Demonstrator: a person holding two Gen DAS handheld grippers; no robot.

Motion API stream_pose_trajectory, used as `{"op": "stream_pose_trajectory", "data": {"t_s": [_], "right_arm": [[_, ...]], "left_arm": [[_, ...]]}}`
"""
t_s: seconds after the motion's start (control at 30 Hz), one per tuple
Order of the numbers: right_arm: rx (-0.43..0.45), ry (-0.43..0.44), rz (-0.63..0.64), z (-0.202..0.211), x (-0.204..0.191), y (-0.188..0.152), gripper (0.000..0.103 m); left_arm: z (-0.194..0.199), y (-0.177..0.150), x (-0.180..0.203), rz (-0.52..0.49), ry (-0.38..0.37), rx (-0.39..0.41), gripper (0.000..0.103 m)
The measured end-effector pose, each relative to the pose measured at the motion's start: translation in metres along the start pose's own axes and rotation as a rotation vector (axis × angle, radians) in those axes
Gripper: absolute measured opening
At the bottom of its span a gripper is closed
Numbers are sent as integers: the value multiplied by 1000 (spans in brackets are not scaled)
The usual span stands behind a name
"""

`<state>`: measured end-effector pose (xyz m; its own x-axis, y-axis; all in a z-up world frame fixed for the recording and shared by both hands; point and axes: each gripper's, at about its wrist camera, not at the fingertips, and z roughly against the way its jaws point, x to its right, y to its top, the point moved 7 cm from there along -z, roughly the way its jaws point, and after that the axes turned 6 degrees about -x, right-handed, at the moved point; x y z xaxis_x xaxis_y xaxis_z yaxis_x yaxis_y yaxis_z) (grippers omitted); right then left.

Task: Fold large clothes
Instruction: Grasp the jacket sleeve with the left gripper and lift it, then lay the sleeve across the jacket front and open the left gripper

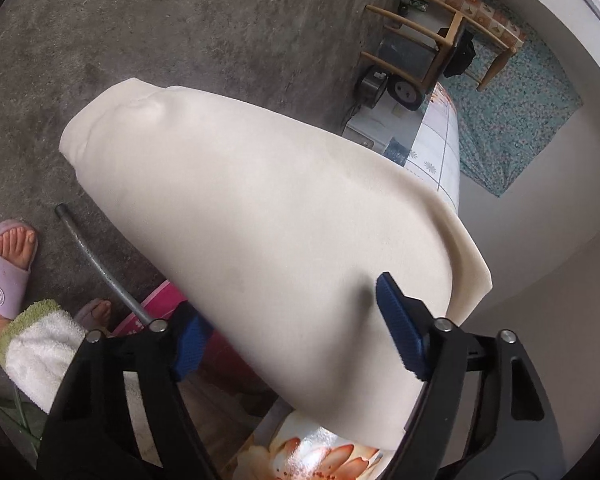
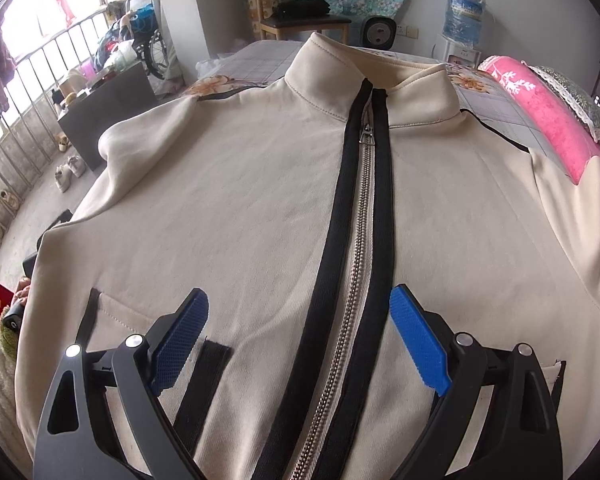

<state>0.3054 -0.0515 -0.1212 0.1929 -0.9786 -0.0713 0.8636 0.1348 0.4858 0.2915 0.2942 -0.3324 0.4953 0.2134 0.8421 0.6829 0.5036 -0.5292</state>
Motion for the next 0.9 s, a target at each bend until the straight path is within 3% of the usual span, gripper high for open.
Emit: {"op": "stream_pose_trajectory", "data": {"t_s": [0.1, 0.23, 0.27, 0.33, 0.43, 0.47, 0.53, 0.6, 0.7, 0.77, 0.83, 0.9], "right_arm": [[-9, -4, -17, -4, 2, 0, 90], [-20, -6, -17, -7, 0, -2, 90], [-19, -8, -15, -7, -1, -3, 90], [-20, -10, -16, -6, -1, -5, 90], [-10, 5, -24, 3, 1, -6, 90], [-1, 4, -22, 9, 2, -7, 90], [23, 5, -18, 22, 5, -7, 90], [52, 6, -19, 38, 9, -10, 90], [91, 12, -39, 61, 19, -16, 90], [116, 18, -54, 76, 27, -21, 90], [143, 16, -69, 91, 35, -28, 90], [171, 14, -90, 106, 49, -37, 90]], "left_arm": [[1, 11, -4, 5, 9, 31, 36], [25, 30, -4, -7, 38, 109, 18], [33, 33, 0, -33, 82, 145, 11], [46, 34, 18, -119, 175, 206, 9], [73, 17, 71, -344, 412, 368, 5], [83, 4, 102, -449, 488, 438, 5], [98, -26, 158, -624, 571, 541, 5], [100, -78, 227, -857, 644, 635, 5], [66, -173, 302, -1194, 723, 681, 5], [23, -236, 324, -1388, 755, 629, 6], [-20, -281, 321, -1492, 776, 547, 7], [-72, -316, 298, -1572, 795, 415, 20]]}}
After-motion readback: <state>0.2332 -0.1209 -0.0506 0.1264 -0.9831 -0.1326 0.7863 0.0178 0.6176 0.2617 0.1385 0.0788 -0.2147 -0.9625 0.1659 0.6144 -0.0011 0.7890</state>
